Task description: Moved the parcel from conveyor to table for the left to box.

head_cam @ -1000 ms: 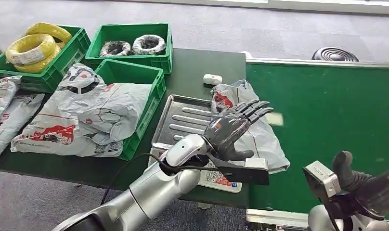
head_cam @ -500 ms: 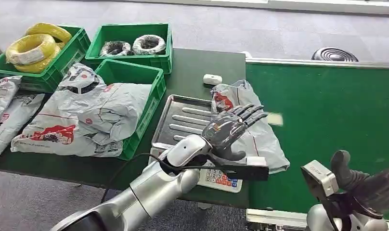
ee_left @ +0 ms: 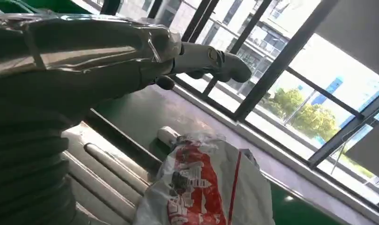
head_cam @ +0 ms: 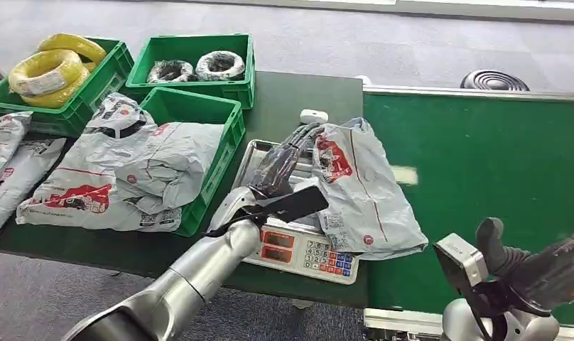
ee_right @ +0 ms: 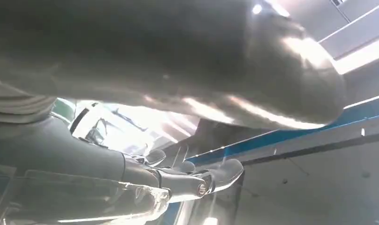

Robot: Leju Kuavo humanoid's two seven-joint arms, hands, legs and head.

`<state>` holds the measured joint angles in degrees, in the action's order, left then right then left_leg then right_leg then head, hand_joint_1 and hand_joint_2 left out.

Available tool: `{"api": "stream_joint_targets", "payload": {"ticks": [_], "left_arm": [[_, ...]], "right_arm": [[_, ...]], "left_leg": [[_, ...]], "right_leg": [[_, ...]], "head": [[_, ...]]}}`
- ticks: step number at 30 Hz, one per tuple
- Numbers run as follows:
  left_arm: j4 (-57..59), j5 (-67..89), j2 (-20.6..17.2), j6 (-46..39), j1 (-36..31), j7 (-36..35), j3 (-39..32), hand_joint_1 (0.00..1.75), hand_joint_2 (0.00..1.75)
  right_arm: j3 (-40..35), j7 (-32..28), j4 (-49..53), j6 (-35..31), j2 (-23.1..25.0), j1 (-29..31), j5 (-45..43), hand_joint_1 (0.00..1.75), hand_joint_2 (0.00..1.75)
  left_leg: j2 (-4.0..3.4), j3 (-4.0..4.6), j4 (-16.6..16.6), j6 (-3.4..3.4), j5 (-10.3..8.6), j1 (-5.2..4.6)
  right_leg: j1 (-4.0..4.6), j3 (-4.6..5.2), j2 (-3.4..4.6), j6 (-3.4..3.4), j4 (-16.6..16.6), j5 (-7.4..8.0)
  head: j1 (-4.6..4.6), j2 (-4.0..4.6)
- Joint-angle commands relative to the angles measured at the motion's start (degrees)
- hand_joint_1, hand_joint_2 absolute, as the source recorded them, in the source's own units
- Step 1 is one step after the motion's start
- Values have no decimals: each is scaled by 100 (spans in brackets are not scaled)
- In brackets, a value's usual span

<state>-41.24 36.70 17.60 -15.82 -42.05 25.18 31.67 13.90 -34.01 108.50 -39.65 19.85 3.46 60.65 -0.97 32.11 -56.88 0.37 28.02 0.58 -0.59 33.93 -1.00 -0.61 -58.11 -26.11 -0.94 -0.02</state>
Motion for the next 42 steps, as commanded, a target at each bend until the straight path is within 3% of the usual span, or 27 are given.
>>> {"api": "stream_joint_targets", "payload": {"ticks": [1,30,42], "left_arm": [[-188,21,-229,61,-35,-39,-177,0,175],[510,869,-48,29,-199,-358,112,0,175],[1474,1947,240,323,-228,-788,989,0,175]], "right_arm": [[-31,-7,-196,-35,15,21,-27,0,0],[7,87,-171,-35,15,64,48,0,0],[23,219,-58,-35,15,47,169,0,0]], "left_leg": [[-3,-10,10,0,-2,1],[4,-5,2,-1,0,1],[11,-13,11,-3,-2,0]], "right_leg": [[1,-6,16,4,9,5],[0,-3,5,2,3,1],[-1,-12,5,3,14,2]], "head": [[0,0],[0,0],[0,0]]}}
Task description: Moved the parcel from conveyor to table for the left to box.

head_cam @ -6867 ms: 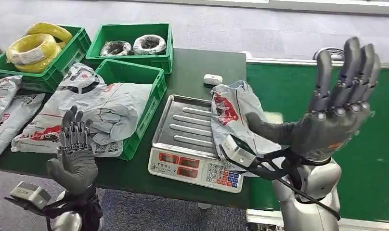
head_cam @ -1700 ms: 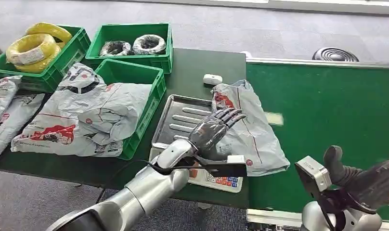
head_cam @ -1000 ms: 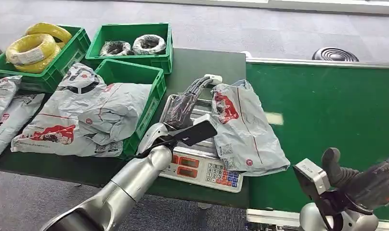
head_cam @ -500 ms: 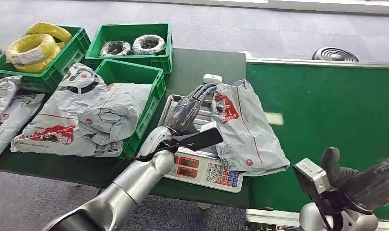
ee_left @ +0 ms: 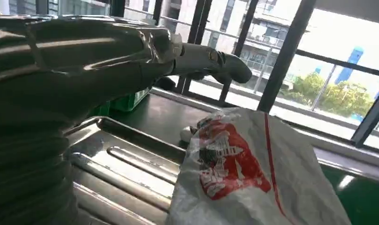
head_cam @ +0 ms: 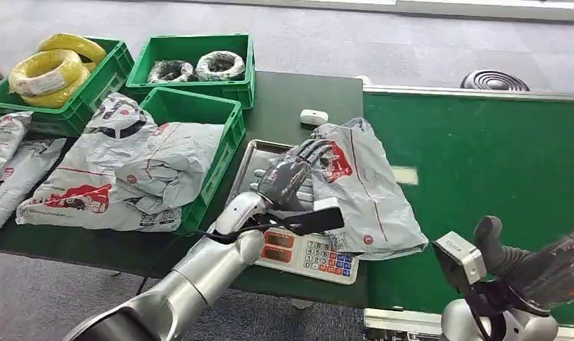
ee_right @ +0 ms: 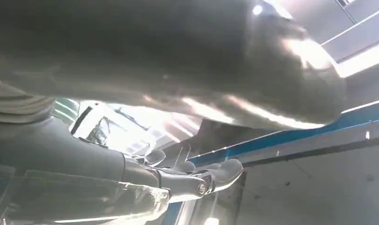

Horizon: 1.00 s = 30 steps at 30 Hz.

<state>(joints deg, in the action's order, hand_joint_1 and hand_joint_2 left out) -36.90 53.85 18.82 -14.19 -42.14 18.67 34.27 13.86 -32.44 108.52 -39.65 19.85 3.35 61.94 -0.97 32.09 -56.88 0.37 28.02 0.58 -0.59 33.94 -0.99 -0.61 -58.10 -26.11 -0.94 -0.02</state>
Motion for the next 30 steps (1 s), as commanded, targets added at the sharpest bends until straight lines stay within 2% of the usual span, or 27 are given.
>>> {"api": "stream_joint_targets", "payload": {"ticks": [1,10,20,21,22,23,24,26,30], "left_arm": [[1158,309,118,313,-209,-220,867,0,175],[1718,705,118,351,33,-548,1277,0,175],[1822,641,118,364,73,-648,1204,0,175],[1823,611,118,366,75,-643,1171,17,175],[1839,599,118,336,63,-626,1135,129,175],[1839,588,114,321,60,-624,1114,138,175],[1844,578,111,322,56,-603,1095,162,175],[1841,566,109,279,49,-598,1038,164,175],[1830,579,99,231,39,-617,986,147,175]], "right_arm": [[8,57,-81,-35,15,60,50,0,0],[-39,-57,-198,-35,15,35,-38,0,0],[-82,-82,-385,-35,15,214,-27,0,0],[-84,-85,-396,-35,15,222,-34,0,0],[-84,-84,-419,-35,15,246,-24,0,0],[-88,-84,-431,-35,15,253,-24,0,0],[-92,-76,-451,-35,15,269,-16,0,0],[-103,-63,-469,-35,15,292,-7,0,0],[-118,-43,-511,-35,15,334,16,0,0]], "left_leg": [[6,-11,9,-1,-1,1],[-3,-24,19,-2,-1,0],[-10,-18,12,0,-3,2],[3,-26,13,-1,-2,0],[-6,-24,10,-2,-1,1],[-9,-22,15,-2,-4,1],[-5,-29,10,-2,-1,0],[-10,-27,19,-4,-9,1],[-9,-29,8,-3,-2,0]], "right_leg": [[0,-11,6,3,10,2],[0,-22,15,3,18,4],[1,-16,23,5,12,11],[-1,-30,9,3,12,6],[-1,-26,13,3,10,7],[0,-22,21,4,16,13],[-1,-33,12,2,10,6],[0,-30,25,3,22,19],[-1,-34,16,1,8,10]], "head": [[0,0],[0,0],[0,0],[0,0],[-2,0],[0,0],[-2,0],[0,0],[0,0]]}}
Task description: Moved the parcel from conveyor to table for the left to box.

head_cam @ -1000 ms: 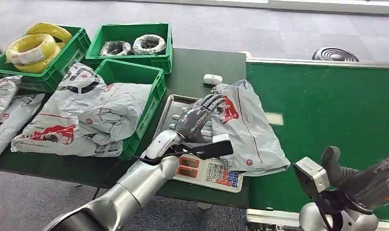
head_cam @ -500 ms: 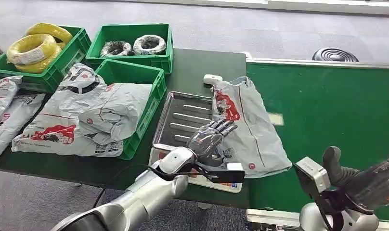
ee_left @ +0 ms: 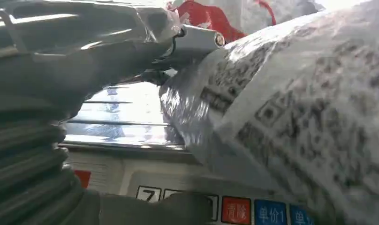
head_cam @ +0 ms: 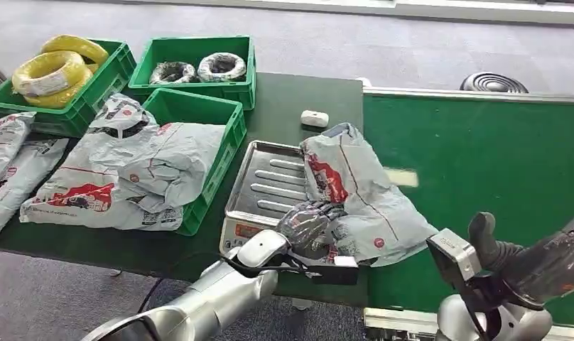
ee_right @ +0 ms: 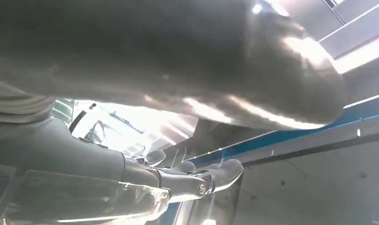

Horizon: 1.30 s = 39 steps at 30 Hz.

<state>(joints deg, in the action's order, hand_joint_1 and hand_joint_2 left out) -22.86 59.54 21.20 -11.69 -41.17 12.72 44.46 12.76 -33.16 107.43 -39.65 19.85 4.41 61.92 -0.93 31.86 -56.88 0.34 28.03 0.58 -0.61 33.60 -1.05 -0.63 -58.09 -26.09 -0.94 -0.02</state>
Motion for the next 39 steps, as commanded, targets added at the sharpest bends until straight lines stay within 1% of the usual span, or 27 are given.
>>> {"api": "stream_joint_targets", "payload": {"ticks": [1,2,4,6,8,10,13,14,16,17,19,20,21,23,24,25,26,27,28,29,30,31,32,33,35,36,39], "left_arm": [[424,14,-144,-27,-55,-19,-51,152,175],[424,18,-145,-27,-54,-17,-56,148,175],[416,32,-160,-56,-34,-3,-81,152,175],[409,36,-165,-74,-20,13,-111,152,175],[392,26,-170,-110,-8,31,-144,159,175],[371,24,-171,-136,-7,62,-170,157,175],[290,-101,-155,-158,-7,183,-323,155,175],[226,-190,-149,-206,-1,274,-428,159,175],[88,-427,-138,-192,-20,475,-656,159,175],[-139,-835,-143,-176,44,774,-948,164,175],[-397,-1354,-169,3,12,1168,-1327,166,175],[-636,-1798,-192,159,48,1497,-1644,166,175],[-780,-2093,-179,217,71,1669,-1873,169,175],[-1244,-2747,-264,565,117,2093,-2343,166,175],[-1751,-2974,-385,797,290,2155,-2428,162,175],[-2042,-3173,-453,970,354,2201,-2534,166,175],[-2180,-3337,-442,986,383,2252,-2660,161,175],[-2909,-3622,-562,1216,629,2182,-2720,164,175],[-2909,-3622,-562,1216,629,2182,-2720,161,175],[-3434,-3821,-644,1363,787,2091,-2742,155,175],[-3812,-3895,-691,1349,891,2078,-2724,159,175],[-3812,-3895,-691,1349,891,2078,-2724,159,175],[-4038,-3951,-702,1327,950,2031,-2729,154,175],[-4105,-3976,-706,1302,973,2019,-2745,161,175],[-4246,-4043,-726,1221,1036,1995,-2812,161,175],[-4379,-4178,-744,1082,1107,1965,-2960,162,175],[-4450,-4298,-816,1045,1137,1958,-3079,161,175]], "right_arm": [[-16,27,-409,-35,15,235,18,0,0],[-14,28,-409,-35,15,235,21,0,0],[-21,20,-409,-35,15,224,20,0,0],[-17,11,-406,-35,15,205,18,0,0],[-15,10,-404,-35,15,189,13,0,0],[-12,11,-401,-35,15,189,16,0,0],[-1,19,-392,-35,15,197,17,0,0],[2,33,-387,-35,15,199,30,0,0],[-1,53,-390,-35,15,208,39,0,0],[-7,51,-395,-35,15,212,36,0,0],[-11,38,-398,-35,15,215,12,0,0],[-17,0,-414,-35,15,212,-24,0,0],[-20,-14,-422,-35,15,213,-29,0,0],[-5,-86,-449,-35,15,200,-81,0,0],[42,-164,-486,-35,15,199,-150,0,0],[57,-194,-496,-35,15,197,-179,0,0],[60,-198,-495,-35,15,193,-190,0,0],[90,-230,-495,-35,15,193,-224,0,0],[90,-230,-495,-35,15,193,-224,0,0],[112,-241,-463,-35,15,176,-239,0,0],[131,-250,-427,-35,15,143,-253,0,0],[131,-250,-427,-35,15,143,-253,0,0],[131,-267,-384,-35,15,101,-283,0,0],[124,-286,-380,-35,15,85,-297,0,0],[101,-334,-377,-35,15,55,-338,0,0],[98,-391,-387,-35,15,44,-380,0,0],[106,-433,-397,-35,15,43,-414,0,0]], "left_leg": [[-9,-7,4,0,0,1],[-13,-9,16,1,-5,2],[-9,-12,5,1,1,1],[-8,-14,9,1,-2,1],[-12,-13,11,-1,-4,1],[-10,-12,5,-1,-1,0],[-16,-8,24,-2,-14,1],[-12,-11,9,0,-3,2],[-12,-12,11,1,-4,2],[-10,-9,7,1,-3,2],[-10,-5,7,0,-5,1],[-11,-3,2,0,-3,2],[-12,-1,6,0,-6,2],[-10,-3,4,0,-3,1],[-12,-6,1,1,0,1],[-18,-5,7,0,-4,1],[-24,-2,13,0,-6,2],[-17,-5,3,1,-1,1],[-19,-6,10,1,-4,1],[-18,-7,10,2,-3,2],[-17,-8,15,1,-6,1],[-18,-6,22,1,-9,3],[-18,-3,7,1,-1,3],[-20,0,13,0,-3,2],[-12,5,5,0,0,3],[-9,9,4,1,-1,1],[-15,14,4,1,0,2]], "right_leg": [[1,-1,16,3,4,5],[1,1,27,5,15,13],[1,-1,18,4,5,5],[1,-4,19,4,9,7],[1,-2,25,4,12,12],[0,-3,17,2,4,6],[2,3,34,5,25,24],[2,-2,21,4,9,9],[2,-1,24,5,10,10],[2,1,21,5,8,10],[1,7,23,6,7,11],[2,9,21,4,2,10],[3,12,28,6,8,15],[1,7,21,4,4,9],[1,5,19,3,0,6],[1,9,32,5,7,13],[2,14,40,6,12,17],[1,9,23,4,1,7],[1,10,32,6,7,11],[2,9,30,6,8,10],[1,10,33,7,13,13],[3,11,38,8,20,18],[3,14,30,5,6,9],[2,16,36,6,11,11],[3,18,24,4,5,6],[2,23,17,3,3,4],[3,27,22,3,3,5]], "head": [[0,0],[0,0],[-2,0],[-2,0],[0,0],[0,0],[0,0],[0,0],[0,0],[0,0],[0,0],[0,0],[0,0],[0,0],[0,0],[0,0],[-2,0],[2,0],[-2,0],[0,0],[-2,0],[0,0],[-2,0],[0,0],[-2,0],[0,0],[0,0]]}}
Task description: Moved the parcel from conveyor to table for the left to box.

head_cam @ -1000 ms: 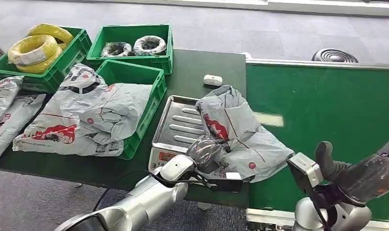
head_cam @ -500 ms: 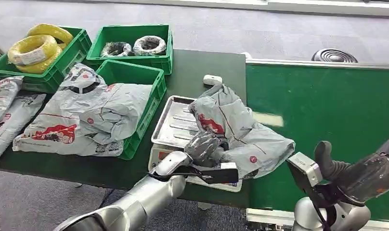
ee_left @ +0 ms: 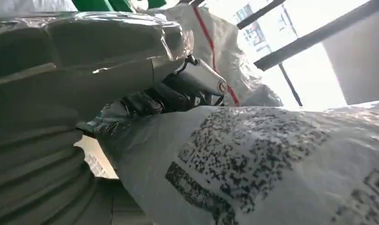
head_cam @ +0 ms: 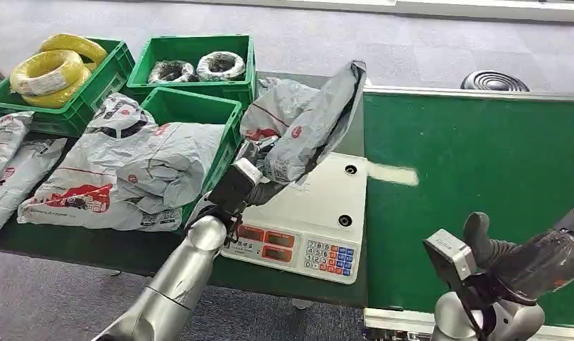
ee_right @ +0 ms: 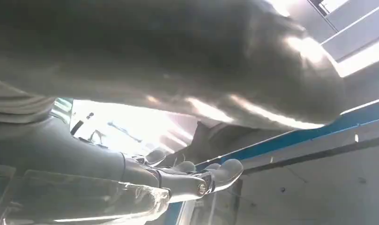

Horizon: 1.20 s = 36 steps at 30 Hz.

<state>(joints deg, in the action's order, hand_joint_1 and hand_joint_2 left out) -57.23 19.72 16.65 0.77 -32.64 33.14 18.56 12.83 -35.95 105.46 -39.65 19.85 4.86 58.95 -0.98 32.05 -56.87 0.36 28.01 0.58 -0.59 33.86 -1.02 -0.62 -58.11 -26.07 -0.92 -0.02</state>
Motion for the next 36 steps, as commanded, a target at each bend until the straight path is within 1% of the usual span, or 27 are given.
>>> {"api": "stream_joint_targets", "payload": {"ticks": [1,2,6,7,10,16,17,19,20,21,23,24,26,27,28,29,30,31,32,33,34,35,36], "left_arm": [[-1013,-315,-362,-201,284,-83,-489,161,175],[-1036,-434,-393,-324,308,-128,-628,159,175],[-1026,-662,-513,-535,361,-172,-908,164,175],[-1026,-662,-513,-535,361,-172,-908,164,175],[-1026,-662,-513,-535,361,-172,-908,164,175],[-1026,-662,-513,-535,361,-172,-908,164,175],[-1052,-671,-512,-548,385,-174,-898,159,175],[-1101,-659,-526,-603,454,-184,-902,155,175],[-1130,-656,-538,-623,504,-180,-906,159,175],[-1181,-656,-543,-644,552,-172,-907,154,175],[-1290,-676,-554,-707,647,-142,-947,159,175],[-1312,-690,-555,-725,662,-141,-968,155,175],[-1344,-718,-563,-880,674,-184,-1107,159,175],[-1336,-689,-573,-955,666,-205,-1144,166,175],[-1329,-692,-571,-1010,660,-221,-1188,162,175],[-1285,-760,-576,-1157,643,-270,-1361,164,175],[-1272,-780,-576,-1229,644,-288,-1433,162,175],[-1209,-842,-587,-1324,631,-324,-1563,166,175],[-1107,-922,-606,-1445,589,-361,-1731,161,175],[-1027,-957,-640,-1484,556,-374,-1809,164,175],[-922,-1052,-638,-1630,497,-433,-1996,161,175],[-534,-1105,-715,-1801,274,-457,-2184,168,175],[-438,-1147,-746,-1882,214,-474,-2288,162,175]], "right_arm": [[100,-153,-200,-35,15,-2,-117,0,0],[134,-202,-207,-35,15,1,-149,0,0],[149,-313,-225,-35,15,-29,-232,0,0],[149,-313,-225,-35,15,-29,-232,0,0],[149,-313,-225,-35,15,-29,-232,0,0],[149,-313,-225,-35,15,-29,-232,0,0],[141,-355,-243,-35,15,-20,-259,0,0],[138,-405,-276,-35,15,-18,-286,0,0],[115,-405,-284,-35,15,-22,-289,0,0],[110,-405,-285,-35,15,-23,-291,0,0],[101,-405,-301,-35,15,-21,-296,0,0],[94,-405,-305,-35,15,-20,-304,0,0],[82,-405,-315,-35,15,-9,-307,0,0],[77,-405,-318,-35,15,-10,-304,0,0],[72,-405,-319,-35,15,-13,-311,0,0],[15,-405,-347,-35,15,-27,-322,0,0],[-2,-404,-358,-35,15,-28,-315,0,0],[-32,-405,-394,-35,15,-21,-329,0,0],[-55,-405,-436,-35,15,-5,-320,0,0],[-79,-405,-465,-35,15,6,-324,0,0],[-124,-405,-504,-35,15,17,-325,0,0],[-183,-405,-579,-35,15,50,-331,0,0],[-209,-405,-603,-35,15,59,-333,0,0]], "left_leg": [[-14,-8,9,-1,2,1],[-15,-12,17,-1,0,2],[-2,2,4,0,0,1],[-10,-5,13,1,-2,3],[-3,6,1,0,1,1],[0,6,1,0,1,3],[5,-3,14,-2,-3,4],[1,2,8,-1,0,3],[-3,4,5,0,1,3],[-4,6,4,0,1,2],[-6,1,8,0,0,3],[-5,6,4,0,1,2],[-6,1,8,0,1,1],[-7,5,5,0,1,1],[-7,0,10,-1,0,3],[-7,4,6,-1,1,3],[-7,8,4,0,1,2],[-9,3,9,-1,0,3],[-10,-4,17,-2,-3,4],[-12,5,6,0,1,2],[-20,-3,15,0,-2,3],[-15,2,8,1,0,3],[-20,-5,18,1,-4,3]], "right_leg": [[1,-2,27,4,10,5],[2,-4,34,5,18,8],[1,6,10,3,4,1],[3,2,24,5,14,7],[2,12,9,2,2,1],[3,10,8,2,4,0],[4,-1,15,4,18,6],[4,5,14,4,10,3],[3,9,14,4,7,2],[3,11,11,3,5,2],[3,8,18,4,9,3],[3,11,13,3,5,2],[2,9,18,4,9,3],[2,13,16,3,5,2],[3,8,21,4,10,4],[4,11,18,4,8,4],[3,14,15,2,4,2],[4,11,23,4,10,6],[5,5,29,5,18,9],[3,13,20,3,6,3],[3,9,33,6,13,9],[4,10,25,5,8,5],[4,7,37,7,15,11]], "head": [[-2,0],[-2,0],[0,0],[-2,0],[-4,0],[0,0],[-2,0],[-2,0],[-2,0],[0,0],[0,0],[-2,0],[-2,0],[-2,0],[-2,0],[-2,0],[-2,0],[-2,0],[0,0],[-2,0],[0,0],[0,0],[-2,0]]}}
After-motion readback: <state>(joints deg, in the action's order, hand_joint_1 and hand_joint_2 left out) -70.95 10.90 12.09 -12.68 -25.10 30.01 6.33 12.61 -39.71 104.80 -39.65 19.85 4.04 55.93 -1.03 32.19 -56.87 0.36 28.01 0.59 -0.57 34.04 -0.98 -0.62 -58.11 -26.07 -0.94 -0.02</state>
